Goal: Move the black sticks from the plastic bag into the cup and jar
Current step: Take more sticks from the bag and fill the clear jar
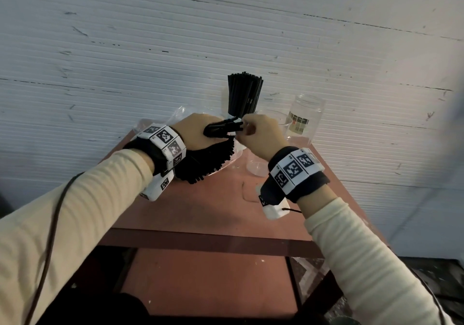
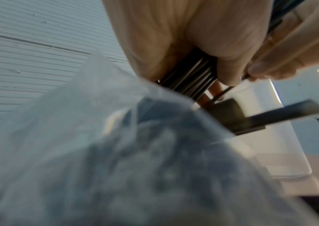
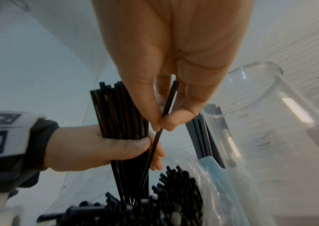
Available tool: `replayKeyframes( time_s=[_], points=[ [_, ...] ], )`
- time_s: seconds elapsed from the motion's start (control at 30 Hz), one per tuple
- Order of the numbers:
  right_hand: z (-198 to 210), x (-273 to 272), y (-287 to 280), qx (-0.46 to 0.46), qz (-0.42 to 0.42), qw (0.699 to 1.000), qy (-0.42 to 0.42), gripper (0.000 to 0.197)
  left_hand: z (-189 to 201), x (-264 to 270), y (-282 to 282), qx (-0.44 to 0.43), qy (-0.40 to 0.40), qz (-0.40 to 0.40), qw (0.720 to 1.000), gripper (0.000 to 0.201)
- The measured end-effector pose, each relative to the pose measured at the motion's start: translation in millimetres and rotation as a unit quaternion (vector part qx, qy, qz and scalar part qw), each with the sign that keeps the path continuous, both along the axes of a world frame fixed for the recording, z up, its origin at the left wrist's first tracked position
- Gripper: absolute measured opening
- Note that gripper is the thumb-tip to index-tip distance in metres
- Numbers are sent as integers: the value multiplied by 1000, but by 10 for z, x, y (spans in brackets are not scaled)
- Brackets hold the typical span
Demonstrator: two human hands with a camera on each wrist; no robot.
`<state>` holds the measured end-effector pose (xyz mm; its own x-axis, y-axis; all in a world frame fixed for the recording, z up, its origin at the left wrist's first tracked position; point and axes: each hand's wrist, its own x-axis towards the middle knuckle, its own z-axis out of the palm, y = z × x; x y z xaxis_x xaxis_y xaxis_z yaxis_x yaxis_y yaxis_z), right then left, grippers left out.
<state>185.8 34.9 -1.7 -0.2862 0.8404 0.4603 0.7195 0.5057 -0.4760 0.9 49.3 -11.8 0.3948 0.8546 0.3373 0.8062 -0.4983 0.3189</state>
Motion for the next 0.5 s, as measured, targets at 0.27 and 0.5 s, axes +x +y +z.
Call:
replayKeyframes(
  time_s=[0.27, 0.5],
  points=[
    [247, 4, -189, -10, 110, 979, 169, 32, 123, 37, -120, 3, -88, 35, 995, 11],
    [651, 45, -535, 66, 234, 944, 224, 60, 459, 323, -362, -19, -232, -62, 970, 3]
  ],
)
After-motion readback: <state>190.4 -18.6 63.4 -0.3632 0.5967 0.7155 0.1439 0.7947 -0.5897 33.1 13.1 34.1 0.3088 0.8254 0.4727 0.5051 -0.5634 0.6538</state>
